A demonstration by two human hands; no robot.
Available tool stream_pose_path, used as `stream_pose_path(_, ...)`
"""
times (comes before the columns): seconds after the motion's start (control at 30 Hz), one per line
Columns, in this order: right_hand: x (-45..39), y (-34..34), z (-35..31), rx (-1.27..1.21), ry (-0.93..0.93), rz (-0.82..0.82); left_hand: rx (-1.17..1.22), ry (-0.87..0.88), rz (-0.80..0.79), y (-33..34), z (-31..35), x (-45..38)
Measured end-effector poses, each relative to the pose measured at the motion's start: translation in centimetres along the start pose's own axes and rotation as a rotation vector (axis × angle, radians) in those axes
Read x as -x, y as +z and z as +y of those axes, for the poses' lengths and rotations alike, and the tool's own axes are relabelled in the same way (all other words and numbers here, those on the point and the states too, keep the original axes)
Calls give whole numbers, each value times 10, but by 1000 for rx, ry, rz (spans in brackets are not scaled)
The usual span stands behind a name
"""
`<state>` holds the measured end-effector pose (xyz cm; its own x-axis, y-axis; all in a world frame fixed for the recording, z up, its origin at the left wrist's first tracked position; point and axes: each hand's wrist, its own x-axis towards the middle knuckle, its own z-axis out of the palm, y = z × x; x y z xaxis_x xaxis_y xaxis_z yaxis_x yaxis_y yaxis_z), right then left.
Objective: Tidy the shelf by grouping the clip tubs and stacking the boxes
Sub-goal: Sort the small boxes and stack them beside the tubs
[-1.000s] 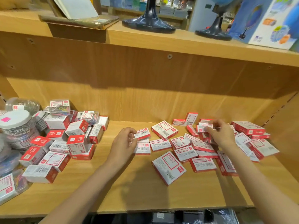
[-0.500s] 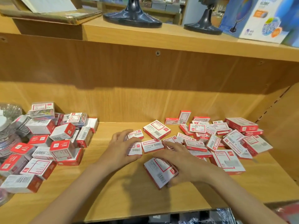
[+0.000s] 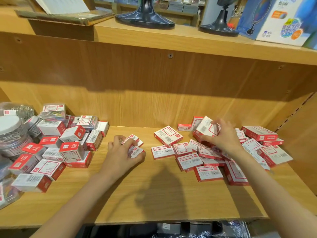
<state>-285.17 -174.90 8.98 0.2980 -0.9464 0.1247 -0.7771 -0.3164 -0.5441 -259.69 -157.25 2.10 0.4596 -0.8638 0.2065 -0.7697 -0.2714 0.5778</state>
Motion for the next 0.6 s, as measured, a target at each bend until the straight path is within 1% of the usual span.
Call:
stream_pose_path(0.07,0,5,13,260,-77,14,20,-13,-1,4,3,2)
stream_pose_path(0.13,6,6,14,366,-93,66,53,-15,-8,7,9,3)
stream_pose_path(0.17,11,6,11,348,-134,71,72,-22,-17,8,12,3)
stream_pose_path(0.2,17,7,5,296,-222,28,91,-34,-30,8,15,3)
stream_pose_path(0.27,32,14,-9,190,-446,-195,96,-35,-69,9,20,2)
stream_pose_path(0.3,38,20,-16,188,-525,-308,63,-26,-99,8,22,1)
stream_pose_path(0.33,43,26,-23,213,-580,-365,2,-14,-134,9,23,0)
stream_pose_path(0.43,48,48,-43,268,-670,-353,-193,23,-193,9,22,0)
stream_pose_path(0.5,46,66,-53,321,-695,-364,-212,41,-189,6,19,4)
stream_pose_path(0.6,41,87,-60,432,-685,-370,-183,32,-179,-6,9,15)
